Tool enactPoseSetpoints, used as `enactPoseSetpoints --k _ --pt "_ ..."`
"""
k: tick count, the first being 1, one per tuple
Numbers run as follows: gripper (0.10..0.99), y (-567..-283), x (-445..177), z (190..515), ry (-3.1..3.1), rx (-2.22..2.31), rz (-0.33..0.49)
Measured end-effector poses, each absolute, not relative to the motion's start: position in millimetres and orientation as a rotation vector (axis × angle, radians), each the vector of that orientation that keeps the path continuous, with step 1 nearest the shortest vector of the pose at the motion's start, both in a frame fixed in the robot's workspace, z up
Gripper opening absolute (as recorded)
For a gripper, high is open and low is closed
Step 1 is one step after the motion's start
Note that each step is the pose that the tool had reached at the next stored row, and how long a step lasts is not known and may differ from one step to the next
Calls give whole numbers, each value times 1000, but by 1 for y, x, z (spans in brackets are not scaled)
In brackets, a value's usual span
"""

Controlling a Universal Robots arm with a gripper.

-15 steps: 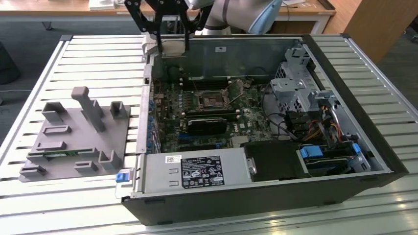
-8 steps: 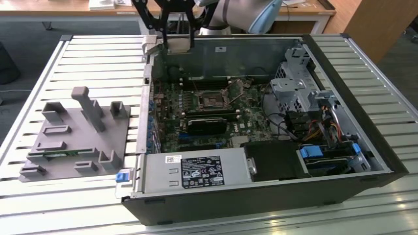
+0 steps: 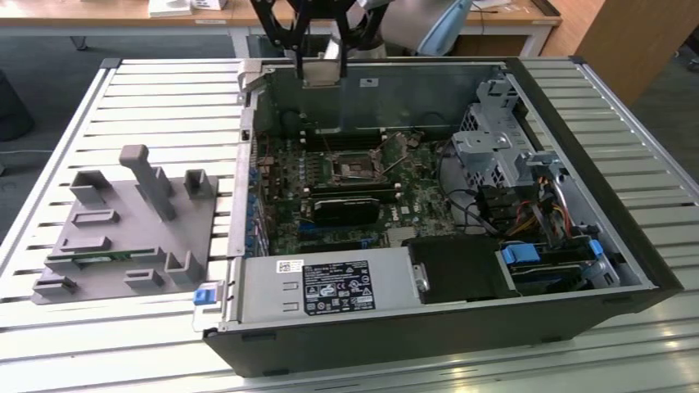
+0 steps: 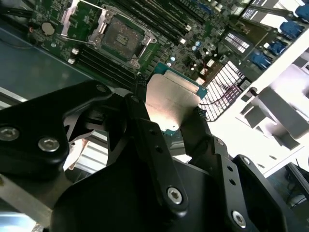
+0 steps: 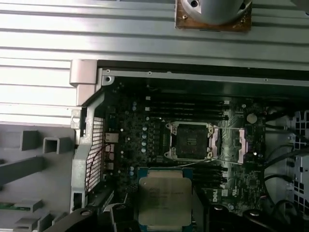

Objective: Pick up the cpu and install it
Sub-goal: 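Pick up the cpu and move it towards the insertion slot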

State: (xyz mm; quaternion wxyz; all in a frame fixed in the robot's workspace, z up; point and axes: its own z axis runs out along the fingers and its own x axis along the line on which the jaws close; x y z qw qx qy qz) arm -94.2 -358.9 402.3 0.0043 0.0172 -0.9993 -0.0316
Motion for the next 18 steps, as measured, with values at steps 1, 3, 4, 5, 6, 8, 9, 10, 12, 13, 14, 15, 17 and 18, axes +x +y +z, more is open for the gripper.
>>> enactPoseSetpoints --k 1,3,4,5,6,8,9,10,12,13,14,15,17,18 --pt "533 -358 -92 402 -3131 54 -99" --pt "533 -357 -88 402 -3131 54 -99" --pt "533 -357 -85 402 -3131 54 -99" --pt "533 -356 -83 402 -3131 54 -99" --pt "533 -356 -81 401 -3131 54 -99" --pt "533 -353 -78 401 -3131 54 -99" --pt "533 -351 -76 401 -3131 54 -99" --pt "533 -348 -73 400 -3131 54 -99" --pt "533 -344 -69 400 -3131 54 -99" --pt "533 -341 -67 399 -3131 54 -99" --pt "533 -338 -65 399 -3131 54 -99" --pt "533 -336 -63 398 -3131 54 -99" --pt "533 -331 -59 398 -3131 54 -99" --pt "533 -330 -57 398 -3131 54 -99"
